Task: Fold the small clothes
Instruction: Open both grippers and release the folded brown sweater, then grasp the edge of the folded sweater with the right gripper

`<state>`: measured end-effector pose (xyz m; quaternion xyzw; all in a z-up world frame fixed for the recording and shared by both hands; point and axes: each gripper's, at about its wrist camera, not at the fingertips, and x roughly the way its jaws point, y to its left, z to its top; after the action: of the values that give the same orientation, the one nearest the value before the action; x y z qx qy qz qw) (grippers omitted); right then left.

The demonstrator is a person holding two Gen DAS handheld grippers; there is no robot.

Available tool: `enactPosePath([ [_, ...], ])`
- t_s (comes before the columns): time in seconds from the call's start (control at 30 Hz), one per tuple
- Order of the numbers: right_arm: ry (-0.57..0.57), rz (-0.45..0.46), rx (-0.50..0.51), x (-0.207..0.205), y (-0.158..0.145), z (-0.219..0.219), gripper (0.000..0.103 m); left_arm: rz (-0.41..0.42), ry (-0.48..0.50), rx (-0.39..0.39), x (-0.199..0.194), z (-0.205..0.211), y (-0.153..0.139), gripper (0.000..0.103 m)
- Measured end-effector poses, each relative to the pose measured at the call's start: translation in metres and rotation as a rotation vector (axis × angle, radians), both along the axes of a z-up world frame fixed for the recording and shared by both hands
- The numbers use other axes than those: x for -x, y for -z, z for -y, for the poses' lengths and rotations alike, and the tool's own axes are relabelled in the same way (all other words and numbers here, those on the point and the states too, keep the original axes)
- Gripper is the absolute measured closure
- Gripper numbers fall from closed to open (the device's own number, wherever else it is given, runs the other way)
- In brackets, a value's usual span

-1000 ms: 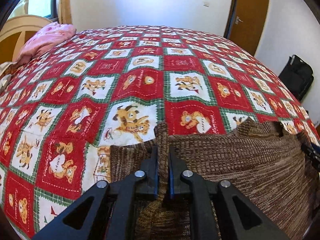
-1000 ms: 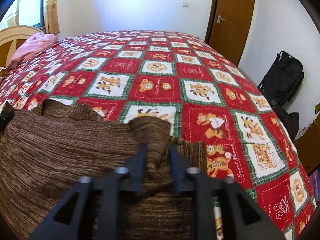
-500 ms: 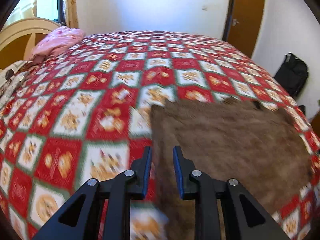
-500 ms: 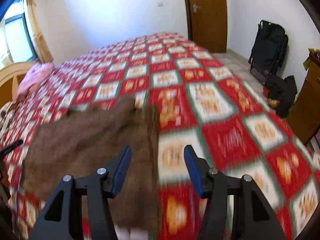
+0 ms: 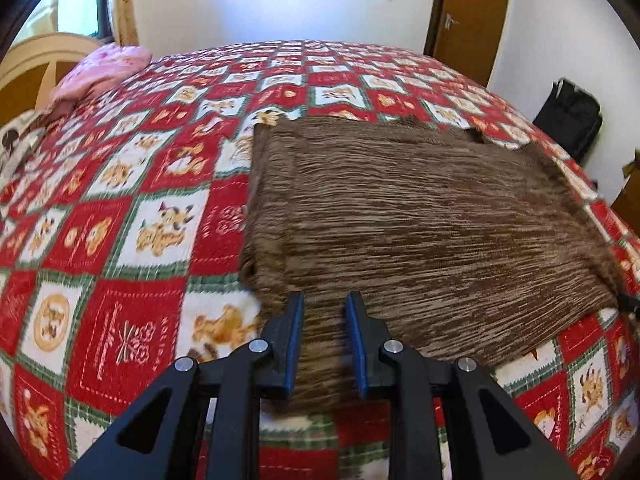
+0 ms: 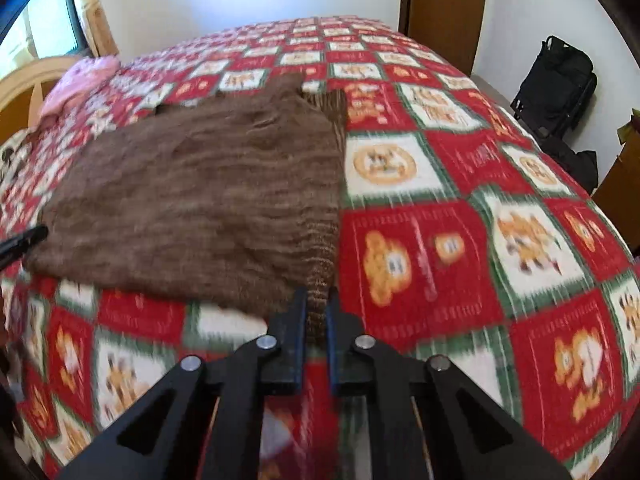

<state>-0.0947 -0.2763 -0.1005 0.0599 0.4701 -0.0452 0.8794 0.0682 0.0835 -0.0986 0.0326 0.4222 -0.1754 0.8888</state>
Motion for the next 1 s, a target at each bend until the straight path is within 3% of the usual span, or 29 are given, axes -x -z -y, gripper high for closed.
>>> enactPosePath([
  [0.17,0.011,0.017,-0.053,0.005,-0.014,0.009,0.090,0.010,0.019,0.000,0.004,-0.004,-0.009,0.080],
  [0.27,-0.009,0.118,0.042,-0.001,-0.043,0.001,0.088,0.058,0.002,-0.003,0.002,-0.003,-0.022,0.080],
  [0.33,-0.019,0.199,0.084,-0.018,-0.065,-0.007,0.087,0.078,-0.014,0.002,-0.004,0.001,-0.028,0.080],
  [0.43,-0.040,0.248,0.051,-0.068,-0.077,-0.025,0.087,0.083,-0.050,0.008,-0.013,0.008,-0.029,0.080],
  [0.53,-0.053,0.228,0.019,-0.119,-0.065,-0.043,0.088,0.051,-0.079,0.005,-0.020,0.012,-0.021,0.080],
  [0.7,-0.018,0.124,0.099,-0.180,-0.019,-0.047,0.090,0.020,-0.103,-0.023,-0.020,0.003,-0.006,0.080],
  [0.77,0.040,0.050,0.082,-0.189,0.006,-0.029,0.092,0.019,-0.096,-0.005,-0.019,-0.004,-0.007,0.080],
  [0.87,0.048,0.107,0.002,-0.176,0.006,-0.011,0.094,0.028,-0.124,0.019,-0.016,-0.020,-0.012,0.080],
  [1.0,0.056,0.070,0.031,-0.176,-0.006,-0.018,0.089,0.029,-0.187,0.077,-0.007,-0.052,-0.020,0.080],
])
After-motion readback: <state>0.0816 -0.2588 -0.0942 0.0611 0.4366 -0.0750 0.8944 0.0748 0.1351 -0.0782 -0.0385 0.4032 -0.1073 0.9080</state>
